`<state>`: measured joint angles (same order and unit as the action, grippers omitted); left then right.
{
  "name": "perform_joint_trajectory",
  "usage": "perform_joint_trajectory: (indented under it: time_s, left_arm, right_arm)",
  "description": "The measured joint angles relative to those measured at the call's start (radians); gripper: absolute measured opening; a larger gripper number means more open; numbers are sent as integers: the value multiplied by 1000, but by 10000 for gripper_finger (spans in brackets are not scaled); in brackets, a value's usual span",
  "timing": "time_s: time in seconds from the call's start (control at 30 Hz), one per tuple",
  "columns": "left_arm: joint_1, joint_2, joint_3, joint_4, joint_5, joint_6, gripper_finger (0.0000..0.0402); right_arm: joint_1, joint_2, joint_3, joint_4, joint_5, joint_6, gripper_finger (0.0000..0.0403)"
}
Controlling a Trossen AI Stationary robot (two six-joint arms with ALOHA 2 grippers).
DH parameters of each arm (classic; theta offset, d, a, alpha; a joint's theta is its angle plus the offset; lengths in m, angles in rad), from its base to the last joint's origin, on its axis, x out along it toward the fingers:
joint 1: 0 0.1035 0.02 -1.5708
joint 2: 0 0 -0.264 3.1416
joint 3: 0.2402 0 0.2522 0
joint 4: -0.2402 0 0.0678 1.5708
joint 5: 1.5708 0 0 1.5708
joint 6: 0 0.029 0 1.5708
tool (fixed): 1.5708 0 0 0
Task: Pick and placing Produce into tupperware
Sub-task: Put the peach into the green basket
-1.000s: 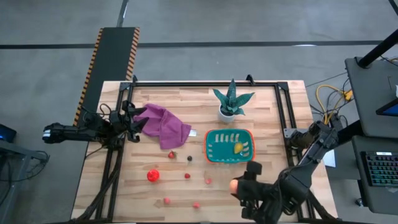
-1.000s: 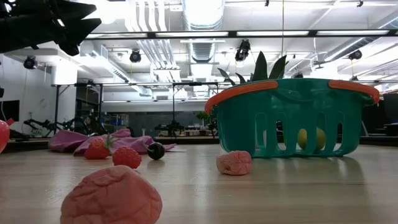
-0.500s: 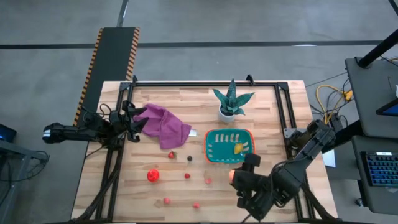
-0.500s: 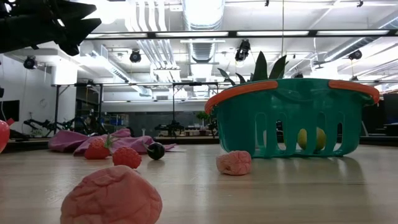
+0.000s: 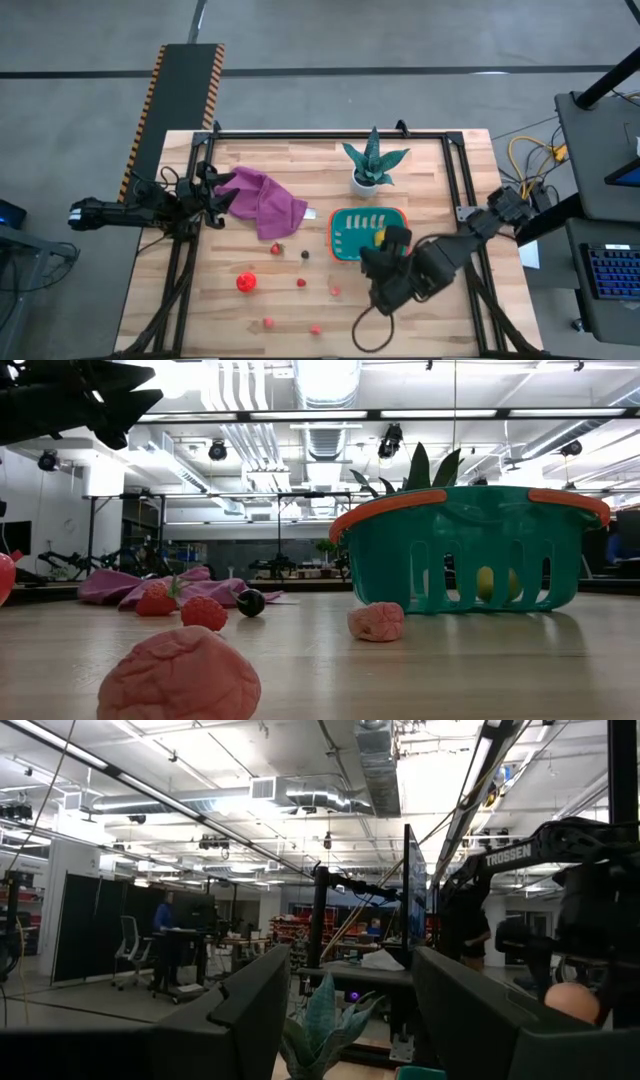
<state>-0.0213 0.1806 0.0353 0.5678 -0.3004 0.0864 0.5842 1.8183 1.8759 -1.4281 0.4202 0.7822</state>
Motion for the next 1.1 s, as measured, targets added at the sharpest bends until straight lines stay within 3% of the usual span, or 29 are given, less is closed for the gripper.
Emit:
perform_joint_trajectory:
  time_s: [1.1]
  left_arm:
    - [0, 0, 0, 0, 0, 0, 199]
  right_arm:
    - [-377, -1, 0, 25, -165, -375, 213]
